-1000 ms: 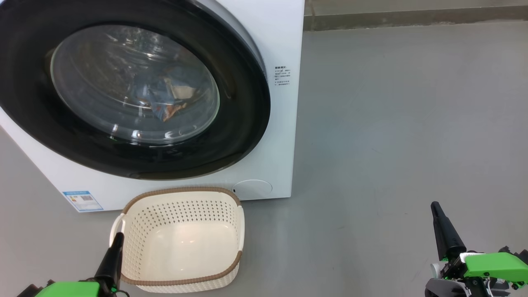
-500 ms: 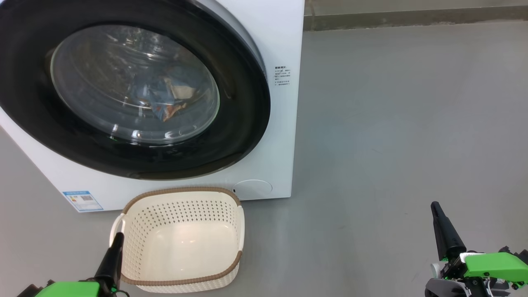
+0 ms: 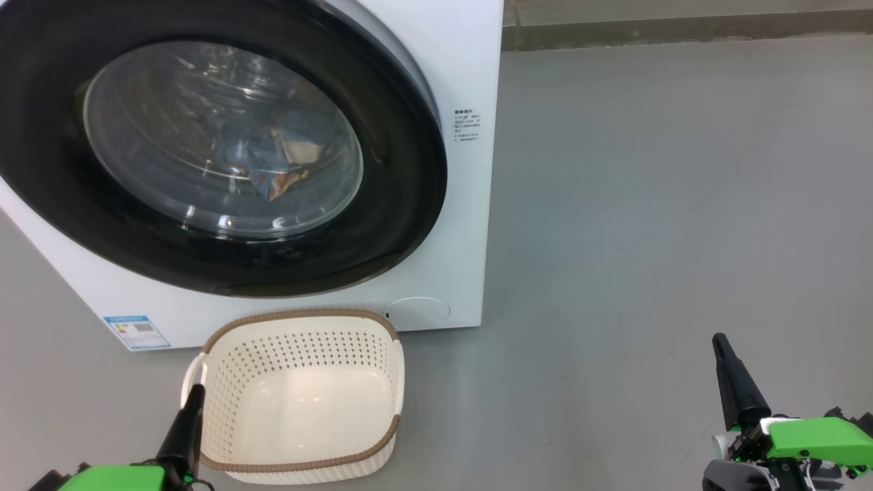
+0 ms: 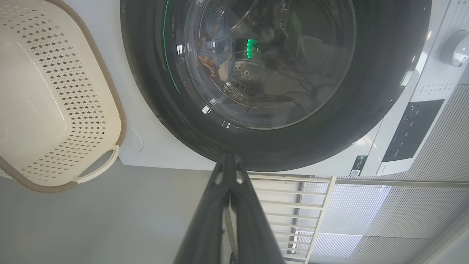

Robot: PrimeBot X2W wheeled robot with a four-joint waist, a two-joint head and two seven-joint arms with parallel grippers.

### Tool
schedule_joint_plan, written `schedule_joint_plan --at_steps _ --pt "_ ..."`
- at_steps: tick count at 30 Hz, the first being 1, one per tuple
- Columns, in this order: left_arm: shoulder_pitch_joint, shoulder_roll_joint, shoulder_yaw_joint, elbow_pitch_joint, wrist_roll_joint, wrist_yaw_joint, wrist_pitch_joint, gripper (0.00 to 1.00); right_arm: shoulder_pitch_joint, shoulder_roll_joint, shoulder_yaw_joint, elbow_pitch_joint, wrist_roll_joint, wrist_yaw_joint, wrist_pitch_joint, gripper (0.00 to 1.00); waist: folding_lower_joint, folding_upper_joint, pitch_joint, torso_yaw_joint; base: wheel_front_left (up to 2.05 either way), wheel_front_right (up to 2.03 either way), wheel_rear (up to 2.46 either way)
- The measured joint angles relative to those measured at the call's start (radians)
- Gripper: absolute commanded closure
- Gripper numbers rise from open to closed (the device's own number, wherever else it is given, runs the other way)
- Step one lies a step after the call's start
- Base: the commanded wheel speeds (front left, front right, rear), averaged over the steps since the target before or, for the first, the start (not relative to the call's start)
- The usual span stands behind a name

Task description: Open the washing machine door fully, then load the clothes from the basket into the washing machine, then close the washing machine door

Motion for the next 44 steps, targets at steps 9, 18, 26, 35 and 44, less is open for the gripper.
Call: schedule_joint_plan --at_steps 9,18,26,35,44 --pt "0.000 -0.001 0.000 0.000 0.000 0.000 0.000 1.00 0.000 0.000 0.000 0.000 0.000 0.000 0.000 1.00 -0.0001 0.0000 0.000 0.000 0.00 0.00 0.00" --pt "0.000 -0.001 0.000 0.000 0.000 0.000 0.000 1.00 0.000 0.000 0.000 0.000 0.000 0.000 0.000 1.00 0.0000 0.0000 0.000 0.000 0.00 0.00 0.00" --pt "0.000 -0.001 0.000 0.000 0.000 0.000 0.000 1.00 0.000 0.000 0.000 0.000 0.000 0.000 0.000 1.00 0.0000 0.0000 0.000 0.000 0.00 0.00 0.00" --pt "0.000 -0.001 0.000 0.000 0.000 0.000 0.000 1.00 0.000 0.000 0.000 0.000 0.000 0.000 0.000 1.00 0.0000 0.0000 0.000 0.000 0.00 0.00 0.00" --pt "0.000 -0.001 0.000 0.000 0.000 0.000 0.000 1.00 0.000 0.000 0.000 0.000 0.000 0.000 0.000 1.00 0.0000 0.0000 0.000 0.000 0.00 0.00 0.00"
